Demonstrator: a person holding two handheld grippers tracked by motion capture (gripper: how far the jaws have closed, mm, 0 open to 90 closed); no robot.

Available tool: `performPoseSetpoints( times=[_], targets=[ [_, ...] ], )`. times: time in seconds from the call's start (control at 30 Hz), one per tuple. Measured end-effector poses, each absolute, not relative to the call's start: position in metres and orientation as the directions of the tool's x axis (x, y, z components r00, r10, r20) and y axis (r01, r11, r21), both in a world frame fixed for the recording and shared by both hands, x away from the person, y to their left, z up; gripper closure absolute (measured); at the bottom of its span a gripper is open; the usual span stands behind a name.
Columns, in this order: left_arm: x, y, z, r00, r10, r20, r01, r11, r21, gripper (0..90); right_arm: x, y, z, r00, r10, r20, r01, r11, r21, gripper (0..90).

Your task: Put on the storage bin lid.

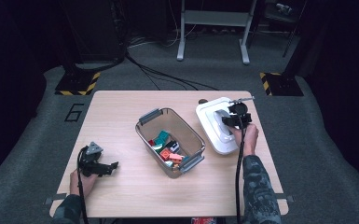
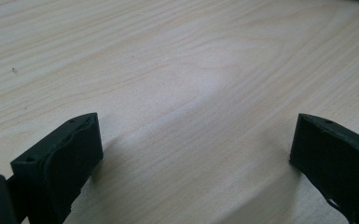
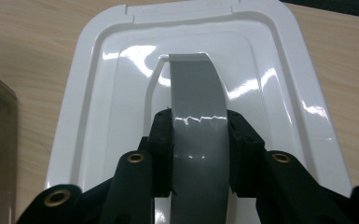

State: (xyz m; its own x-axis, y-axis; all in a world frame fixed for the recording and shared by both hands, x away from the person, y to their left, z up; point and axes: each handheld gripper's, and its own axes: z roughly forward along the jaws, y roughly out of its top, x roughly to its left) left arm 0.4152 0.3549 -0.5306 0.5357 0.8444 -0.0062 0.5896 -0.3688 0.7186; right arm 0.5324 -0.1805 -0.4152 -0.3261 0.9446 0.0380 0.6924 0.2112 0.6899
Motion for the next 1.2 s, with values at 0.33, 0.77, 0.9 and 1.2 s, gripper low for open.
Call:
performPoseSetpoints(
  times=[0.33, 0.77, 0.9, 1.2],
  targets=[
    [0.415, 0.354, -0.531, 0.53, 0.848, -0.008, 0.588, -0.361, 0.724, 2.0, 0.524, -0.185, -0.393, -0.333, 0.942, 0.04, 0.666, 0.205, 0.717, 67.0],
    [0.415, 0.355, -0.531, 0.534, 0.845, -0.009, 0.591, -0.366, 0.718, 2.0, 0.509, -0.182, -0.352, -0.347, 0.937, 0.029, 0.629, 0.21, 0.749, 67.0],
    [0.415, 0.355, -0.531, 0.533, 0.846, -0.009, 0.592, -0.365, 0.719, 2.0, 0.503, -0.179, -0.34, -0.357, 0.933, 0.039, 0.62, 0.205, 0.757, 67.0],
    [0.415, 0.355, -0.531, 0.534, 0.846, -0.009, 0.592, -0.366, 0.718, 2.0, 0.492, -0.168, -0.322, -0.376, 0.926, 0.034, 0.593, 0.212, 0.777, 66.9]
  ],
)
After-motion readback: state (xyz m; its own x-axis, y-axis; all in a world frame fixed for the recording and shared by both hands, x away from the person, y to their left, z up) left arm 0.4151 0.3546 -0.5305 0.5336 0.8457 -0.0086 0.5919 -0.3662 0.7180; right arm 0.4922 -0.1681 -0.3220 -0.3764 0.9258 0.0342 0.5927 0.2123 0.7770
